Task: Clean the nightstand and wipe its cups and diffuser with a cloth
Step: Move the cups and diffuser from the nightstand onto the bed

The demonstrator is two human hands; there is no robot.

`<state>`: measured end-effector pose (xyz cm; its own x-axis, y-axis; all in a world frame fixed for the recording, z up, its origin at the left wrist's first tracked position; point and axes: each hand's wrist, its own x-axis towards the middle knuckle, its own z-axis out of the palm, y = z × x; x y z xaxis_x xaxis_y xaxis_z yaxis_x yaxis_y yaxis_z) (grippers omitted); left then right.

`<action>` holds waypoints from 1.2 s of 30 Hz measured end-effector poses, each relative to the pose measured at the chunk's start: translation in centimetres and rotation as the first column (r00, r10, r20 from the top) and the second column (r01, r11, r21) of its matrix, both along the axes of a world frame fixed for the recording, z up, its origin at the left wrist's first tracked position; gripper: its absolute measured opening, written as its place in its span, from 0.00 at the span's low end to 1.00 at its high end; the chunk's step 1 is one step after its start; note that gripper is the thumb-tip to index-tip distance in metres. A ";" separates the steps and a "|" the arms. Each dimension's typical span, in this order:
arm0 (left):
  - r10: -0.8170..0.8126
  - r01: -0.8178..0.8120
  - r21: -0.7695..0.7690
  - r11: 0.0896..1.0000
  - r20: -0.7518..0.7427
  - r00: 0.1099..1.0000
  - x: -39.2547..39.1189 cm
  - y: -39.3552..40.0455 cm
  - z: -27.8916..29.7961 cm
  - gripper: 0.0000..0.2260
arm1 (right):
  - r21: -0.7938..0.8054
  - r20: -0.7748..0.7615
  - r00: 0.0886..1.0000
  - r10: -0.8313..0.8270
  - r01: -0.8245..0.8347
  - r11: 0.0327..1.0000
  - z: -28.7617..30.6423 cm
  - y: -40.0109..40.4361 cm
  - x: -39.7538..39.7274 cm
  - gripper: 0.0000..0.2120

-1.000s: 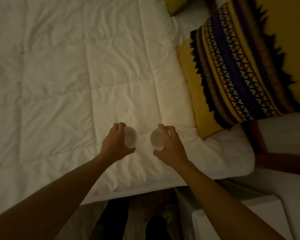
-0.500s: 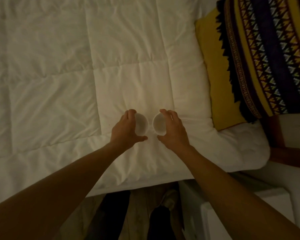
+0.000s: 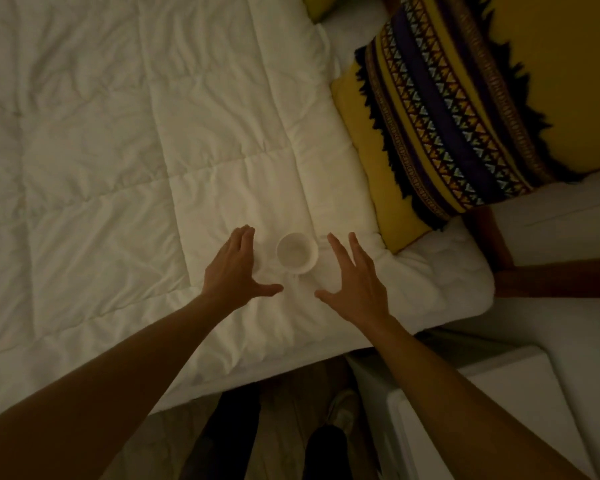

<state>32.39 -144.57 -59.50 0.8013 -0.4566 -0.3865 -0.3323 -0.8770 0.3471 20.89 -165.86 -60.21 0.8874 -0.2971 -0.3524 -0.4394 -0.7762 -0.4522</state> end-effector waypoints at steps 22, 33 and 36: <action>-0.742 0.740 -0.059 0.670 -0.021 0.670 -25.6 -28.8 1.4 0.55 | -0.021 0.093 0.599 -0.796 0.800 0.600 2.7 -11.9 -37.1 0.45; -0.929 0.929 -0.075 0.361 -0.116 0.352 -43.8 -35.9 -4.1 0.55 | -0.065 -0.056 0.391 -0.919 0.917 0.394 -2.8 -10.7 -55.3 0.26; -0.923 0.928 -0.057 0.368 -0.148 0.356 -47.1 -37.4 -5.3 0.52 | -0.086 0.008 0.279 -0.960 0.957 0.278 -3.1 -11.4 -58.4 0.13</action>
<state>-14.71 -182.01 -64.85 -0.1796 -0.8618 -0.4744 -0.8953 -0.0566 0.4418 -37.50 -177.28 -63.33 -0.0645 -0.9457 -0.3186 -0.9016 0.1920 -0.3876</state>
